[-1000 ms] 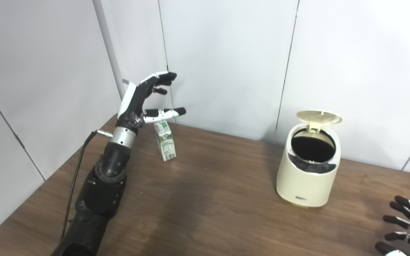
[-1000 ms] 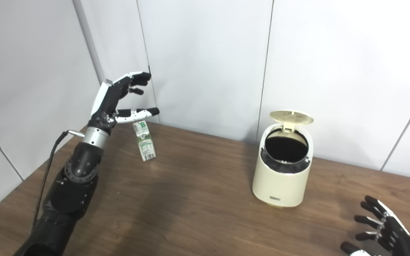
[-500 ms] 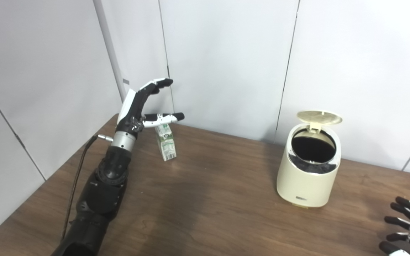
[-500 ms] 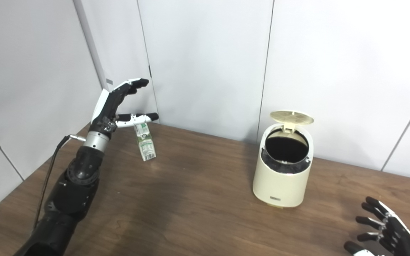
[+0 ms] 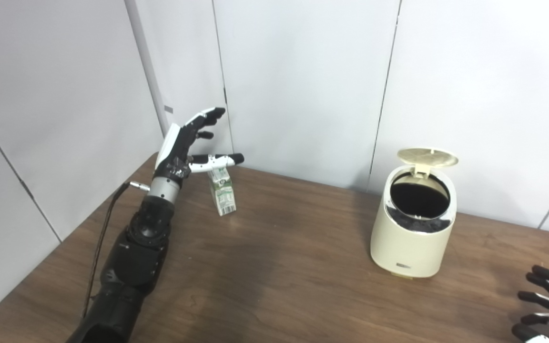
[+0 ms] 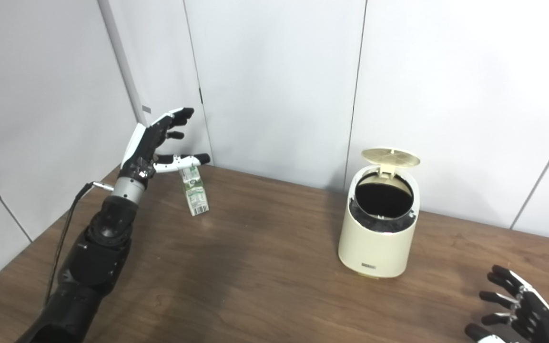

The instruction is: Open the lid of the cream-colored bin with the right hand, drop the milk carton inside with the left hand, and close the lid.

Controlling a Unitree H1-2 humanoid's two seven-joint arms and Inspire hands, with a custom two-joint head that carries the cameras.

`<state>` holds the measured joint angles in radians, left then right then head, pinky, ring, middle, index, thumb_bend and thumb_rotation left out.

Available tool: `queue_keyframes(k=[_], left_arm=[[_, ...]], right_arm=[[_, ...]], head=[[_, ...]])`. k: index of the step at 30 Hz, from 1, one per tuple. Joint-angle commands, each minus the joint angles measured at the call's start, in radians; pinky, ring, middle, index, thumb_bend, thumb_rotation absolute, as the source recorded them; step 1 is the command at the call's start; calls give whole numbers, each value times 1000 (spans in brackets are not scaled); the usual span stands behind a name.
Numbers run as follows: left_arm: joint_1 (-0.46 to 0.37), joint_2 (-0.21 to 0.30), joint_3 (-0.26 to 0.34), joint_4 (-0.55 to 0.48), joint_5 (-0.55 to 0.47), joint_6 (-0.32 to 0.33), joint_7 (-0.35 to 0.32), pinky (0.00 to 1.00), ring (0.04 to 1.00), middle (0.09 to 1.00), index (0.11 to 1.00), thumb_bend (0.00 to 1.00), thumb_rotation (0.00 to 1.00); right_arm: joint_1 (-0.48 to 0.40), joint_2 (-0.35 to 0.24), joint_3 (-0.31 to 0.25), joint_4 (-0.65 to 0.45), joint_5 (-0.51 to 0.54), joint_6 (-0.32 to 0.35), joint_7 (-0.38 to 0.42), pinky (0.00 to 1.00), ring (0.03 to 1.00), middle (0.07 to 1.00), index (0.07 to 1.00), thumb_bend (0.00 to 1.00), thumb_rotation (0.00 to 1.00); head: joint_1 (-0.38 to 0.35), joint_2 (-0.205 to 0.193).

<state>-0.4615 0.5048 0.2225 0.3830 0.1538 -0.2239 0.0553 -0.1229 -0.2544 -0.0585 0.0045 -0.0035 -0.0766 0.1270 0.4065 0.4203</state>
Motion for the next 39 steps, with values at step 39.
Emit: queue_keyframes(k=[39], left_arm=[[-42,29,-27,258,-21,-131,53,755,798,826,854,1000,311]], right_arm=[[-15,-48,-24,-55,18,-1,23,439,655,788,786,1000,454]], head=[[-3,18]])
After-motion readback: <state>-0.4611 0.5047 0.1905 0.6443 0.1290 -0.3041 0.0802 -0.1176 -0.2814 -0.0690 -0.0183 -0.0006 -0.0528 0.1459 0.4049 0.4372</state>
